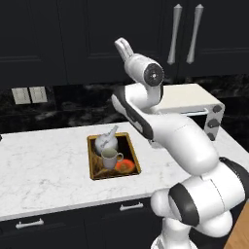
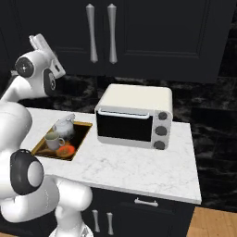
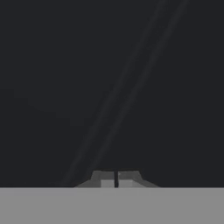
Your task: Pick the kettle from the counter and place it on the tray. Then pick the mug from the cabinet and place it on the tray. Then close the cabinet doors.
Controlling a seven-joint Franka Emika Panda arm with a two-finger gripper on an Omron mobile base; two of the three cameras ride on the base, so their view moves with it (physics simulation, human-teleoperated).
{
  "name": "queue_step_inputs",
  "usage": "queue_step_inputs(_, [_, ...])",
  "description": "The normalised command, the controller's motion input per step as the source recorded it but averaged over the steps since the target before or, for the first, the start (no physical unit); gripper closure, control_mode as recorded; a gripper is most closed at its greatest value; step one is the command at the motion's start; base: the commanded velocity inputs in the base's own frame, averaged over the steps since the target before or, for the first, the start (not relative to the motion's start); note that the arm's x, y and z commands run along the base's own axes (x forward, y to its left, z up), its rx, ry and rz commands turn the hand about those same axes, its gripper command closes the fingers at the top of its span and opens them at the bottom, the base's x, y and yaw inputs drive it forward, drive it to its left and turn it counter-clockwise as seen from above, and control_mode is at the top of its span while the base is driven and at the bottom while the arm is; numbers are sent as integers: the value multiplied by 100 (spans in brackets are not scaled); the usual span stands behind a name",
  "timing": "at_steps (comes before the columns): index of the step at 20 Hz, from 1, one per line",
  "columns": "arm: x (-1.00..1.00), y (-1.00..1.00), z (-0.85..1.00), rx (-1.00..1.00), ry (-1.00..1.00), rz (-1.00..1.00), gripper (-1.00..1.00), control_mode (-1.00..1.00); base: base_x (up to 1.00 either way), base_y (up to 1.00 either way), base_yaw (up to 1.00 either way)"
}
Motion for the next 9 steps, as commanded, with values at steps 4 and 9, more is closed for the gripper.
queue_step_inputs(4, [100, -19, -5, 18, 33, 17, 100, -100, 0, 0, 0])
queue_step_inputs(9, [100, -5, -14, 15, 27, 1, 100, -100, 0, 0, 0])
